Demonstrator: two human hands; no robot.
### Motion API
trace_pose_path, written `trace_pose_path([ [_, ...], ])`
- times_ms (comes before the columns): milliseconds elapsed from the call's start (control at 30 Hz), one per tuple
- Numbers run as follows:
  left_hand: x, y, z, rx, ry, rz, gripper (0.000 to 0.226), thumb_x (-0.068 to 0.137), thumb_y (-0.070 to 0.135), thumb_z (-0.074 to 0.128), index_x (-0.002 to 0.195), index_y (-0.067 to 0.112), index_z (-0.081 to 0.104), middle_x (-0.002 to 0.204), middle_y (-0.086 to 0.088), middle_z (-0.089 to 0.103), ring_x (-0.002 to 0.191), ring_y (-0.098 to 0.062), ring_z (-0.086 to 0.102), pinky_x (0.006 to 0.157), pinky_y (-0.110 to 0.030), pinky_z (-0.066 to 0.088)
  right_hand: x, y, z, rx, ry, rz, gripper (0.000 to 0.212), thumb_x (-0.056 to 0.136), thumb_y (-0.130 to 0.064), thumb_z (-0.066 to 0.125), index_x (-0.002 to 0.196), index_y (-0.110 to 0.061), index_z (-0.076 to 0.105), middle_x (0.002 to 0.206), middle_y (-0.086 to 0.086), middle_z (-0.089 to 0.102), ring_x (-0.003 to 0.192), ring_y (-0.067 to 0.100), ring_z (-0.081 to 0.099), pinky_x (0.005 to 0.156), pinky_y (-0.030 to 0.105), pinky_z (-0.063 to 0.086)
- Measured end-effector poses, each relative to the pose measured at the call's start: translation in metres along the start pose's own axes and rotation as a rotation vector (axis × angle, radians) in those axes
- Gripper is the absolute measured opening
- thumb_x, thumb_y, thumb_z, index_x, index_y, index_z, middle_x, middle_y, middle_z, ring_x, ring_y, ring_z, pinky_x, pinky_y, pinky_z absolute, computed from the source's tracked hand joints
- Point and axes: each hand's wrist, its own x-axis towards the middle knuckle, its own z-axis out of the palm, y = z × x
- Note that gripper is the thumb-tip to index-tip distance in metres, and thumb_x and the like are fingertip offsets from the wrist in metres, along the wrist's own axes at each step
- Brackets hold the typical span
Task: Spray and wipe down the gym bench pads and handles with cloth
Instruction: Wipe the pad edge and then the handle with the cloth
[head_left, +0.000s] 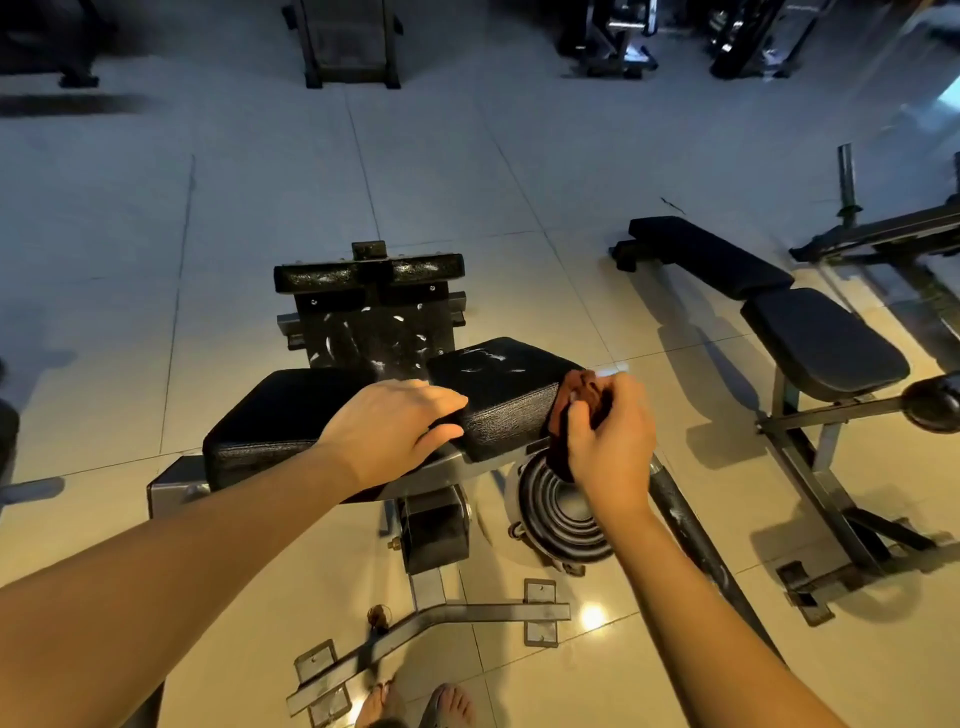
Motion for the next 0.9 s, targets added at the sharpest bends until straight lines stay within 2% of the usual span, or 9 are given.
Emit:
trace_pose_path([
  [133, 0.000, 0.002, 0.002, 0.008, -0.019, -0.034, 0.051, 0.107, 0.053, 0.036, 0.155, 0.036, 0.036, 0.149, 0.011, 0.054, 0.137, -0.008, 0.050, 0.111, -0.032, 0.043, 0.000, -0.005, 0.006, 0.054, 0.146, 0.107, 0.008, 0.097, -0.016, 0.062, 0.098, -0.019, 0.055, 0.097, -0.003, 0.058, 0.084, -0.003, 0.052, 0.078, 0.012, 0.046],
  [200, 0.000, 0.002, 0.001, 0.003, -0.013, -0.046, 0.051, 0.106, 0.054, 0.037, 0.154, 0.036, 0.037, 0.149, 0.011, 0.054, 0.137, -0.008, 0.050, 0.109, -0.031, 0.044, -0.029, -0.017, 0.021, 0.131, 0.073, 0.041, 0.010, 0.096, -0.012, 0.064, 0.098, -0.019, 0.057, 0.098, -0.007, 0.057, 0.088, 0.002, 0.056, 0.077, 0.017, 0.050],
  [300, 0.000, 0.000, 0.003, -0.008, -0.010, -0.053, 0.051, 0.106, 0.055, 0.037, 0.153, 0.037, 0.039, 0.147, 0.014, 0.055, 0.136, -0.006, 0.049, 0.107, -0.030, 0.044, -0.055, -0.021, 0.031, 0.093, -0.101, -0.092, 0.011, 0.097, -0.014, 0.064, 0.097, -0.023, 0.057, 0.098, -0.011, 0.053, 0.090, 0.002, 0.056, 0.075, 0.013, 0.047],
  [433, 0.000, -0.002, 0.004, -0.013, -0.025, -0.052, 0.051, 0.105, 0.055, 0.037, 0.153, 0.037, 0.040, 0.147, 0.014, 0.055, 0.136, -0.005, 0.049, 0.107, -0.029, 0.044, -0.011, -0.001, 0.011, 0.049, 0.005, -0.024, 0.007, 0.098, -0.023, 0.063, 0.106, -0.022, 0.061, 0.101, -0.010, 0.060, 0.092, -0.007, 0.054, 0.082, 0.005, 0.042],
  [500, 0.000, -0.002, 0.004, -0.024, -0.020, -0.053, 0.051, 0.105, 0.054, 0.038, 0.152, 0.036, 0.042, 0.146, 0.013, 0.056, 0.135, -0.006, 0.051, 0.107, -0.030, 0.045, 0.016, 0.012, 0.004, 0.050, 0.101, 0.095, 0.015, 0.098, -0.024, 0.062, 0.112, -0.019, 0.064, 0.103, -0.007, 0.064, 0.092, -0.002, 0.056, 0.089, 0.016, 0.049],
  [567, -0.001, -0.001, 0.003, -0.031, -0.016, -0.055, 0.051, 0.105, 0.054, 0.040, 0.152, 0.036, 0.043, 0.145, 0.013, 0.058, 0.133, -0.006, 0.053, 0.106, -0.029, 0.045, 0.026, 0.019, 0.004, 0.076, 0.181, 0.238, 0.020, 0.098, -0.023, 0.062, 0.116, -0.018, 0.067, 0.107, -0.004, 0.068, 0.097, 0.009, 0.062, 0.095, 0.037, 0.054],
  [600, -0.002, 0.000, 0.003, -0.031, -0.018, -0.055, 0.051, 0.104, 0.054, 0.040, 0.151, 0.036, 0.044, 0.144, 0.013, 0.058, 0.133, -0.006, 0.053, 0.106, -0.029, 0.045, 0.022, 0.018, 0.005, 0.094, 0.196, 0.272, 0.021, 0.098, -0.023, 0.061, 0.118, -0.018, 0.068, 0.108, -0.004, 0.068, 0.100, 0.010, 0.062, 0.096, 0.038, 0.054],
  [733, -0.001, -0.002, 0.004, -0.045, -0.027, -0.059, 0.050, 0.103, 0.054, 0.039, 0.150, 0.035, 0.046, 0.144, 0.013, 0.059, 0.132, -0.007, 0.055, 0.105, -0.030, 0.046, -0.019, 0.000, 0.012, 0.122, 0.058, 0.143, 0.021, 0.098, -0.019, 0.063, 0.119, -0.020, 0.066, 0.109, -0.010, 0.061, 0.099, -0.006, 0.056, 0.086, 0.004, 0.044],
  [900, -0.001, -0.002, 0.003, -0.045, -0.038, -0.058, 0.056, 0.100, 0.058, 0.030, 0.149, 0.037, 0.046, 0.144, 0.015, 0.058, 0.129, -0.006, 0.057, 0.102, -0.029, 0.050, 0.022, 0.009, 0.008, 0.057, 0.154, 0.201, 0.021, 0.099, -0.022, 0.061, 0.117, -0.016, 0.069, 0.107, -0.004, 0.068, 0.098, 0.010, 0.060, 0.091, 0.028, 0.050],
])
